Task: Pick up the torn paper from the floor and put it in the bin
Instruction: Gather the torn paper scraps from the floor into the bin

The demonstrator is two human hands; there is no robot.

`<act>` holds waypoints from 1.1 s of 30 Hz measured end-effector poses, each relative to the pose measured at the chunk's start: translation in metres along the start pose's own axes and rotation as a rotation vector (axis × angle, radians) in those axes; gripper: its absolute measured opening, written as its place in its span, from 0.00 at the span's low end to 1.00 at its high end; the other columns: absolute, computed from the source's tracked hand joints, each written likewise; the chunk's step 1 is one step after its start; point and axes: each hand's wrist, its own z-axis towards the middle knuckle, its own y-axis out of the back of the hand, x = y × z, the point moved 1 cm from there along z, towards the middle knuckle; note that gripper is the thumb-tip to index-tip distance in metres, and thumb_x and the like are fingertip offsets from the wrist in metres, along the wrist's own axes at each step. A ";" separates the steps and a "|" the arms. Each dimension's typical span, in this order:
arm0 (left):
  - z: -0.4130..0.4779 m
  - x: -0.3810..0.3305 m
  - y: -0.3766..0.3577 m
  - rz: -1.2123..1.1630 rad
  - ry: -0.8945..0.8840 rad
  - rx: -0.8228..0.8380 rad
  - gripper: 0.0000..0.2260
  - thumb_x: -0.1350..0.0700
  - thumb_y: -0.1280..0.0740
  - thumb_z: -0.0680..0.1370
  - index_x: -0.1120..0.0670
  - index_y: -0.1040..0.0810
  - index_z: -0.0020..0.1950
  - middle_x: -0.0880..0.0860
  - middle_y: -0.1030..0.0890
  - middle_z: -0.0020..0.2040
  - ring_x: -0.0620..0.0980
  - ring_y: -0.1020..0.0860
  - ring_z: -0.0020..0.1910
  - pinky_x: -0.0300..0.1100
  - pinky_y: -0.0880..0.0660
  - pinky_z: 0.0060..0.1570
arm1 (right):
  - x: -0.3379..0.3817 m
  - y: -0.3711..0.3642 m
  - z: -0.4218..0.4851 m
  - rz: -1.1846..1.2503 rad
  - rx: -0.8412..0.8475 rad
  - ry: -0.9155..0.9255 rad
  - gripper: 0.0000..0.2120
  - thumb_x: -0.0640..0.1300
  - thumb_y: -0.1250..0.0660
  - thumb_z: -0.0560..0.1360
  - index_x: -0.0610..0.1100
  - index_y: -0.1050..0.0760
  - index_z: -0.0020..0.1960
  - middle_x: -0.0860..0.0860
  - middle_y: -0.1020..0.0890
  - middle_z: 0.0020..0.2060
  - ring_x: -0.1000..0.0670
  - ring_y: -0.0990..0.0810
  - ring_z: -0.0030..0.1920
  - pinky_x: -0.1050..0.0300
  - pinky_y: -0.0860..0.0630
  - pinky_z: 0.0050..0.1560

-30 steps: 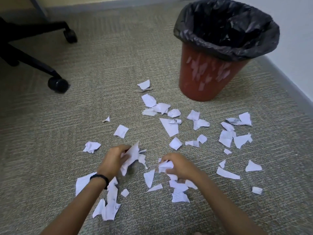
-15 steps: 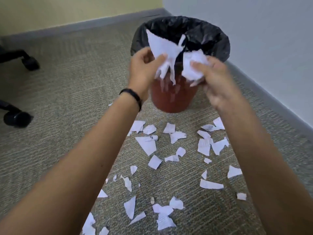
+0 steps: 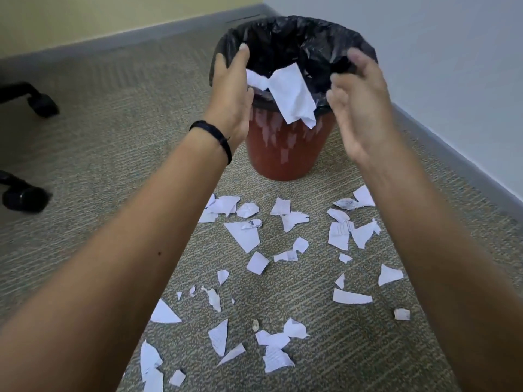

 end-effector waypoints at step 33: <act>-0.154 0.203 0.263 1.514 0.071 0.495 0.23 0.58 0.36 0.79 0.52 0.35 0.74 0.50 0.45 0.77 0.48 0.43 0.76 0.38 0.44 0.72 | -0.262 0.001 -0.172 -1.413 1.034 -0.051 0.33 0.49 0.37 0.77 0.54 0.51 0.76 0.46 0.57 0.76 0.41 0.61 0.76 0.43 0.37 0.69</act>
